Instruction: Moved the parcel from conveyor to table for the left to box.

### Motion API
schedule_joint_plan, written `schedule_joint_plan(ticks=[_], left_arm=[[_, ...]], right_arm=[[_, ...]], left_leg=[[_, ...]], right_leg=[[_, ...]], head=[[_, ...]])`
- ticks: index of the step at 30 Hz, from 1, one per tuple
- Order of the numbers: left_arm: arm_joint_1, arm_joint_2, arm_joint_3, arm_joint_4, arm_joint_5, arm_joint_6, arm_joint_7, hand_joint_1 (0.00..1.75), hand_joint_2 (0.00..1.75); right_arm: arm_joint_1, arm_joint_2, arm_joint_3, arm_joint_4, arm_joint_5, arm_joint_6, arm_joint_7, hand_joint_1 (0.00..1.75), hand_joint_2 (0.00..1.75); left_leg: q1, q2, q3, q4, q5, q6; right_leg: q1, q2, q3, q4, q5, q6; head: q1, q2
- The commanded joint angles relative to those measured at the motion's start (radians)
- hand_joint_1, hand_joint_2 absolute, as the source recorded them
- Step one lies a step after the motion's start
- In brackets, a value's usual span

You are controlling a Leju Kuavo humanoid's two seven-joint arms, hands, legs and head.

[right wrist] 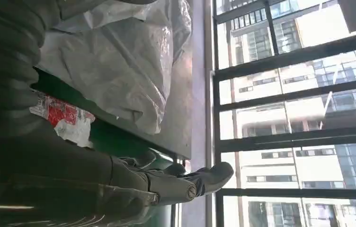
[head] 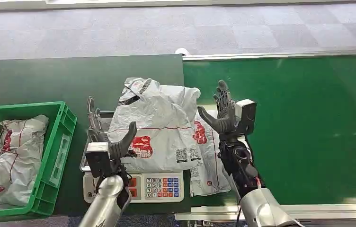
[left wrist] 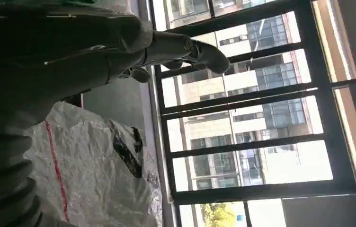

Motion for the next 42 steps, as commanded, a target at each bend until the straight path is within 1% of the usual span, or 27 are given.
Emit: schedule_joint_plan(ticks=[1,3,4,5,8,9,13,14,19,20,23,27,28,30,31,32,33,34,35,36,37,38,39,41,42], left_arm=[[-0.092,0.051,-0.113,0.241,-0.242,0.04,0.055,0.0,1.75],[-0.107,0.059,-0.144,0.273,-0.339,0.031,0.109,0.0,1.75],[-0.109,0.052,-0.143,0.282,-0.362,-0.019,0.155,0.0,1.75],[-0.119,0.051,-0.148,0.307,-0.361,-0.129,0.205,0.0,1.75],[-0.132,0.048,-0.146,0.351,-0.438,-0.187,0.271,0.0,1.75],[-0.14,0.048,-0.147,0.38,-0.499,-0.189,0.311,0.0,1.75],[-0.142,0.045,-0.127,0.415,-0.537,-0.229,0.35,0.0,1.75],[-0.142,0.037,-0.094,0.428,-0.513,-0.308,0.385,0.0,1.75],[-0.139,0.037,-0.092,0.429,-0.513,-0.309,0.385,0.0,1.75],[-0.133,0.027,-0.063,0.421,-0.486,-0.319,0.394,0.0,1.75],[-0.12,0.026,-0.046,0.409,-0.482,-0.352,0.398,0.0,1.75],[-0.116,0.027,-0.047,0.406,-0.482,-0.352,0.393,0.0,1.75],[-0.115,0.026,-0.048,0.404,-0.485,-0.342,0.391,0.17,1.75],[-0.111,0.023,-0.052,0.394,-0.495,-0.308,0.387,1.01,1.75],[-0.111,0.023,-0.052,0.394,-0.495,-0.308,0.387,1.01,1.75],[-0.111,0.023,-0.052,0.394,-0.495,-0.308,0.387,1.29,1.75],[-0.108,0.022,-0.051,0.384,-0.502,-0.283,0.384,1.43,1.75],[-0.103,0.021,-0.048,0.375,-0.516,-0.239,0.374,1.54,1.75],[-0.101,0.019,-0.043,0.372,-0.518,-0.213,0.368,1.59,1.75],[-0.095,0.015,-0.034,0.359,-0.528,-0.148,0.346,1.59,1.75],[-0.086,0.005,-0.015,0.348,-0.529,-0.035,0.31,1.61,1.75],[-0.09,-0.001,-0.013,0.361,-0.516,-0.021,0.308,1.62,1.75],[-0.09,-0.005,-0.012,0.36,-0.492,0.015,0.274,1.66,1.75],[-0.091,-0.006,-0.013,0.363,-0.484,0.029,0.262,1.66,1.75],[-0.089,-0.014,-0.006,0.358,-0.473,0.072,0.24,1.71,1.75]], right_arm=[[-0.03,0.015,-0.06,0.008,-0.01,0.005,0.009,0.0,1.75],[-0.031,0.015,-0.059,0.007,-0.01,0.007,0.008,0.0,1.75],[-0.033,0.014,-0.058,0.008,-0.008,0.009,0.008,0.0,1.75],[-0.037,0.012,-0.057,0.012,-0.005,0.012,0.009,0.0,1.75],[-0.044,0.011,-0.057,0.016,0.002,0.021,0.011,0.0,1.75],[-0.047,0.014,-0.057,0.016,0.007,0.027,0.015,0.0,1.75],[-0.05,0.024,-0.055,0.01,0.02,0.034,0.024,0.0,1.75],[-0.054,0.028,-0.053,0.011,0.029,0.033,0.033,0.0,1.75],[-0.055,0.029,-0.053,0.01,0.029,0.033,0.033,0.0,1.75],[-0.055,0.028,-0.055,0.012,0.032,0.032,0.035,0.0,1.75],[-0.047,0.032,-0.059,-0.001,0.048,0.036,0.043,0.0,1.75],[-0.035,0.033,-0.061,-0.019,0.055,0.037,0.05,0.0,1.75],[-0.032,0.033,-0.062,-0.025,0.057,0.036,0.053,0.0,1.75],[-0.022,0.032,-0.067,-0.041,0.061,0.035,0.06,0.0,1.75],[-0.022,0.032,-0.067,-0.041,0.061,0.035,0.06,0.0,1.75],[-0.022,0.032,-0.067,-0.041,0.061,0.035,0.06,0.0,1.75],[-0.018,0.031,-0.068,-0.047,0.063,0.037,0.062,0.0,1.75],[-0.016,0.032,-0.071,-0.052,0.065,0.037,0.064,0.0,1.75],[-0.015,0.032,-0.072,-0.053,0.067,0.037,0.065,0.0,1.75],[-0.015,0.032,-0.074,-0.053,0.068,0.037,0.065,0.0,1.75],[-0.014,0.033,-0.075,-0.053,0.069,0.035,0.064,0.0,1.75],[-0.015,0.033,-0.075,-0.051,0.069,0.036,0.063,0.0,1.75],[-0.019,0.034,-0.075,-0.043,0.069,0.036,0.059,0.0,1.75],[-0.02,0.034,-0.075,-0.041,0.069,0.036,0.058,0.0,1.75],[-0.024,0.033,-0.075,-0.036,0.068,0.036,0.056,0.0,1.75]], left_leg=[[0.0,-0.001,0.001,-0.001,0.0,0.0],[0.0,-0.001,0.002,-0.001,0.0,0.0],[0.0,-0.001,0.001,-0.001,0.0,0.0],[0.0,-0.002,0.001,-0.001,0.0,0.0],[0.0,-0.002,0.001,-0.001,0.001,0.0],[0.0,-0.002,0.001,-0.001,0.001,0.0],[0.0,0.0,0.0,-0.001,0.0,0.0],[0.0,0.0,0.001,-0.001,0.0,0.0],[0.0,0.0,0.001,-0.001,0.0,0.0],[0.0,0.0,0.001,-0.001,0.0,0.0],[0.0,0.0,0.001,-0.001,0.0,0.0],[0.0,0.0,0.002,-0.001,0.0,0.0],[0.0,0.0,0.001,-0.001,0.0,0.0],[0.0,0.0,0.002,-0.001,0.0,0.0],[0.0,0.0,0.002,-0.001,0.0,0.0],[0.0,0.0,0.002,-0.001,0.0,0.0],[0.0,-0.001,0.002,-0.001,0.0,0.0],[0.0,-0.001,0.003,-0.001,0.0,0.0],[0.0,0.0,0.002,-0.001,0.0,0.0],[0.0,0.0,0.002,-0.001,0.0,0.0],[0.0,0.0,0.003,-0.001,0.0,0.0],[0.0,0.0,0.002,-0.001,0.0,0.0],[0.0,0.0,0.003,-0.002,0.0,0.0],[0.0,0.0,0.002,-0.001,0.0,0.0],[0.0,0.0,0.002,-0.001,0.0,0.0]], right_leg=[[0.0,-0.001,0.001,0.0,0.0,0.0],[0.0,-0.001,0.002,-0.001,0.0,0.0],[0.0,-0.001,0.001,0.0,0.0,0.0],[0.0,-0.001,0.002,-0.001,0.0,-0.001],[0.0,-0.001,0.002,-0.001,0.0,0.0],[0.0,-0.001,0.001,-0.001,0.0,0.0],[0.0,0.0,0.0,0.0,0.0,0.0],[0.0,0.001,0.001,-0.001,0.0,-0.001],[0.0,0.001,0.001,0.0,0.0,0.0],[0.0,0.001,0.002,-0.001,0.0,0.0],[0.0,0.001,0.002,-0.001,0.0,0.0],[0.0,0.001,0.002,-0.001,0.0,0.0],[0.0,0.0,0.002,-0.001,0.0,0.0],[0.0,0.0,0.002,-0.001,0.0,0.0],[0.0,0.0,0.002,-0.001,0.0,0.0],[0.0,0.0,0.003,-0.001,0.0,0.0],[0.0,0.0,0.003,-0.001,0.0,0.0],[0.0,0.0,0.004,-0.001,0.0,0.0],[0.0,0.0,0.003,-0.001,0.0,0.0],[0.0,0.0,0.003,-0.001,0.0,0.0],[0.0,0.0,0.004,-0.002,0.0,0.0],[0.0,0.0,0.003,-0.001,0.0,0.0],[0.0,0.001,0.004,-0.002,0.0,0.0],[0.0,0.0,0.002,-0.001,0.0,0.0],[0.0,0.0,0.003,-0.001,0.0,0.0]], head=[[0.0,0.0],[0.0,0.0],[0.0,0.0],[0.0,0.0],[0.0,0.0],[0.0,0.0],[0.0,0.0],[0.0,0.0],[0.0,0.0],[0.0,0.0],[0.0,0.0],[0.0,0.0],[0.0,0.0],[0.0,0.0],[0.0,0.0],[0.0,0.0],[0.0,0.0],[0.0,0.0],[0.0,0.0],[0.0,0.0],[0.0,0.0],[0.0,0.0],[0.0,0.0],[0.0,0.0],[0.0,0.0]])
